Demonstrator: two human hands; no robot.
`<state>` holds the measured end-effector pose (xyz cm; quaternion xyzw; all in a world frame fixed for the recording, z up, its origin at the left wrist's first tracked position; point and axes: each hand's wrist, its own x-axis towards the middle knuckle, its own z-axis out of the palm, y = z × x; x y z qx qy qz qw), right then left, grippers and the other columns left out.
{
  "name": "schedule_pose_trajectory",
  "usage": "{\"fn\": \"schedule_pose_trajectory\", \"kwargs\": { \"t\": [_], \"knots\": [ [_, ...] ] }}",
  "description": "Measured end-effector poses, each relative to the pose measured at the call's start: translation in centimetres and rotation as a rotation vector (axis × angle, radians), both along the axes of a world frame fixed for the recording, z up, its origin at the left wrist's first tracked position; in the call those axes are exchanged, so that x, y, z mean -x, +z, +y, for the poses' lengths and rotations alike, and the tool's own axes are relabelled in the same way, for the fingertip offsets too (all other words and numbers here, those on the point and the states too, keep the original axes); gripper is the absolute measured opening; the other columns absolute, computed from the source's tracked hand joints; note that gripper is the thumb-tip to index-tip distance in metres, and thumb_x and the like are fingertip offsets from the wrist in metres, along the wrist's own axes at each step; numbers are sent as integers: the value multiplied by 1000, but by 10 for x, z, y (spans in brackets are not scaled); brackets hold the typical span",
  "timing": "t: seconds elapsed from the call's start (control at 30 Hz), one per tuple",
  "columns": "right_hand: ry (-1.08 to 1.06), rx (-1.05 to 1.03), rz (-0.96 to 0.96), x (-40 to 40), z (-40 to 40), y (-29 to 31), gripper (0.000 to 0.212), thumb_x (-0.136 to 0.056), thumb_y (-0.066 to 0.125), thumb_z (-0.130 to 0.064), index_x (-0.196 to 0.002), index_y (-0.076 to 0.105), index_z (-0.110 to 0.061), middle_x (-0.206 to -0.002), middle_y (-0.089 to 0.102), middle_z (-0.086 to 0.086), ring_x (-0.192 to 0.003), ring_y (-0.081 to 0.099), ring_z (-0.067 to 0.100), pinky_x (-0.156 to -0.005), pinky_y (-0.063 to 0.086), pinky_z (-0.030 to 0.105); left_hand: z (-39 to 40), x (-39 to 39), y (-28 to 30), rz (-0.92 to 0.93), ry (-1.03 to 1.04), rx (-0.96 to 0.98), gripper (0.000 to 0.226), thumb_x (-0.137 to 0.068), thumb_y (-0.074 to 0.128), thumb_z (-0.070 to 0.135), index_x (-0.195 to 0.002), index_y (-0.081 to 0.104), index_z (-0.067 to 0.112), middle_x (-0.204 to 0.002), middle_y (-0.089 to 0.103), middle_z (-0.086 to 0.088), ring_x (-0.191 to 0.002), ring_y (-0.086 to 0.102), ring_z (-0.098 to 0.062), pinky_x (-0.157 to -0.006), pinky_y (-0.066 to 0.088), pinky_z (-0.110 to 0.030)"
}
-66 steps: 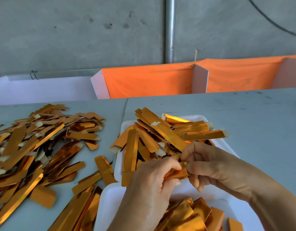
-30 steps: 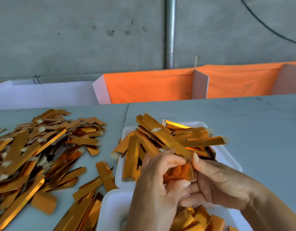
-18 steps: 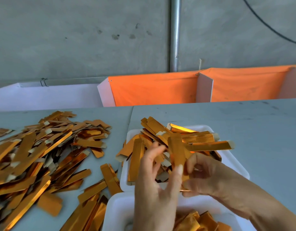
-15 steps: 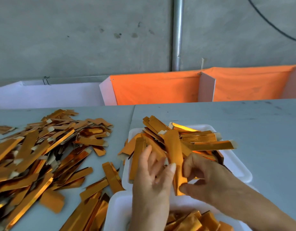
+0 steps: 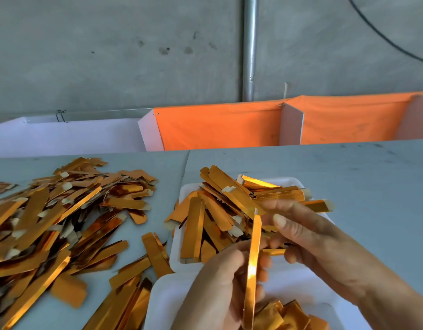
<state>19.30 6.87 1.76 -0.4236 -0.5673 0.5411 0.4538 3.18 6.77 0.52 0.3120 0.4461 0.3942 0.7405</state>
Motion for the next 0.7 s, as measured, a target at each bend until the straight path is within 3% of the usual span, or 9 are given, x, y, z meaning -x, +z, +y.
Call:
{"fn": "schedule_pose_trajectory", "kwargs": {
  "t": [0.13,0.23,0.33,0.4,0.47,0.53,0.6,0.7],
  "knots": [
    [94,-28,47,2,1,3,28,-74,73,-40,-96,73,-23,-70,64,-2,-66,60,11,-51,41,17,-5,-2,10,7,-147,112,27,-92,57,24,-81,74,6,-60,62,-11,-46,50,-19,-39,37,-18],
    [57,-27,62,3,0,3,14,-73,79,-26,-79,70,-17,-62,60,2,-56,54,11,-49,42,17,-10,-1,9,186,-196,99,38,-92,58,32,-70,76,7,-62,67,-9,-48,55,-20,-42,42,-23],
    [-71,-26,2,5,2,2,13,-69,71,-24,-71,66,-13,-57,57,4,-51,51,11,-48,42,16,-15,5,1,331,-110,-198,47,-91,39,59,-100,68,24,-83,74,4,-71,69,-9,-66,54,-24],
    [-140,-25,-30,4,3,1,16,-71,70,-24,-71,63,-10,-55,56,3,-49,50,11,-47,41,16,-21,8,-3,523,-7,-467,52,-77,30,74,-109,56,42,-93,66,26,-85,60,13,-71,45,-8],
    [-180,-30,-65,5,4,0,16,-77,69,-20,-74,60,-7,-52,55,0,-48,50,10,-46,41,16,-21,8,-4,681,65,-663,57,-72,39,74,-121,47,47,-97,57,35,-90,53,21,-72,44,-4],
    [-204,-32,-67,5,4,-1,16,-80,68,-18,-78,59,-5,-51,55,-1,-47,51,12,-46,42,17,-21,2,-9,878,54,-816,64,-78,52,67,-135,33,47,-111,50,33,-102,49,13,-86,43,-11],
    [-219,-32,-53,6,4,-1,18,-81,67,-16,-84,56,-3,-53,56,3,-48,53,13,-46,44,18,-21,-1,-15,1016,23,-878,70,-83,56,57,-142,19,47,-125,42,29,-114,43,6,-98,38,-17],
    [-233,-71,-64,9,1,2,16,-80,67,-17,-86,55,-7,-57,60,2,-51,58,14,-49,48,19,-18,-2,-21,1067,46,-872,66,-88,55,50,-142,17,47,-126,41,28,-116,42,3,-99,36,-16]
  ]
}}
